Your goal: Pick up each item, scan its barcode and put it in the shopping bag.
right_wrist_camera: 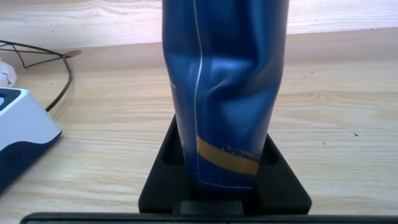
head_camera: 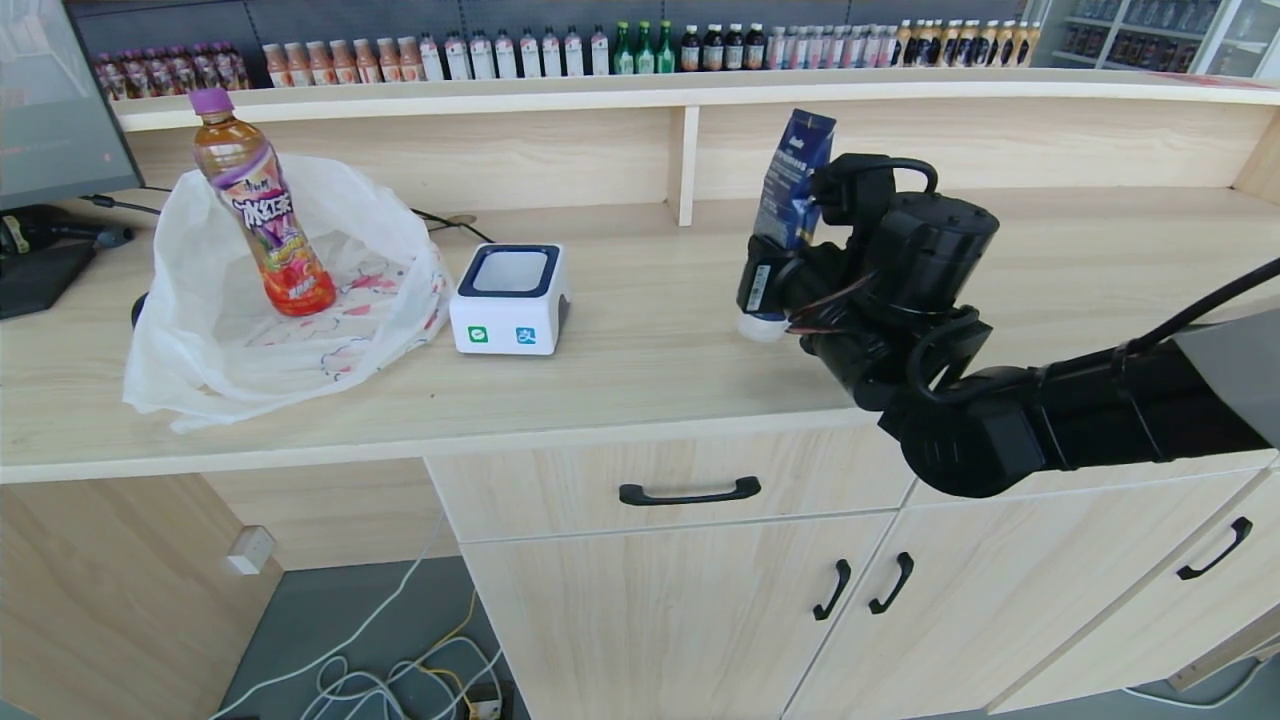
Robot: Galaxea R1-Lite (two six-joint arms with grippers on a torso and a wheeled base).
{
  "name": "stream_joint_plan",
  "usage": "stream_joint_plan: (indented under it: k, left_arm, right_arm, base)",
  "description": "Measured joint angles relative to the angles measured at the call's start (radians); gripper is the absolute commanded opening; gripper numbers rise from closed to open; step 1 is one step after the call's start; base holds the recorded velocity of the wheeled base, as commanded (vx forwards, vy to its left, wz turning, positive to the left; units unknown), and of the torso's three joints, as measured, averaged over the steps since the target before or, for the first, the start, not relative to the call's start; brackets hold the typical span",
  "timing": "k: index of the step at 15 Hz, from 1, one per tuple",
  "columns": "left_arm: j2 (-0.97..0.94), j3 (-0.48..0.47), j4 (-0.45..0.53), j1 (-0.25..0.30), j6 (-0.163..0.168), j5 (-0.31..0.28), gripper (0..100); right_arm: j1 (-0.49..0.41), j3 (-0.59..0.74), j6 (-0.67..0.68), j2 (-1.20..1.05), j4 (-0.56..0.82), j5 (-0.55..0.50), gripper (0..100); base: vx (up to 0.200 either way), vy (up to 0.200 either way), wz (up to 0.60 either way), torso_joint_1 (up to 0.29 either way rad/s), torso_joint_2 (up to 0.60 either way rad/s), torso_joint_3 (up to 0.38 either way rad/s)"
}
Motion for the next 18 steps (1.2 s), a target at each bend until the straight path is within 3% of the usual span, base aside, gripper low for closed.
stream_joint_plan:
  k: [9, 18]
  left_arm:
    - [0.0, 0.0, 0.0, 0.0, 0.0, 0.0, 100]
    - [0.0, 0.0, 0.0, 0.0, 0.0, 0.0, 100]
  right_arm:
    - [0.025, 0.037, -0.048, -0.16, -0.002, 0.009, 0]
    - [0.111, 0.327, -0.079, -0.428, -0.006, 0.005, 0]
  base:
    - [0.0, 0.0, 0.0, 0.0, 0.0, 0.0]
    - [0.0, 0.0, 0.0, 0.0, 0.0, 0.0]
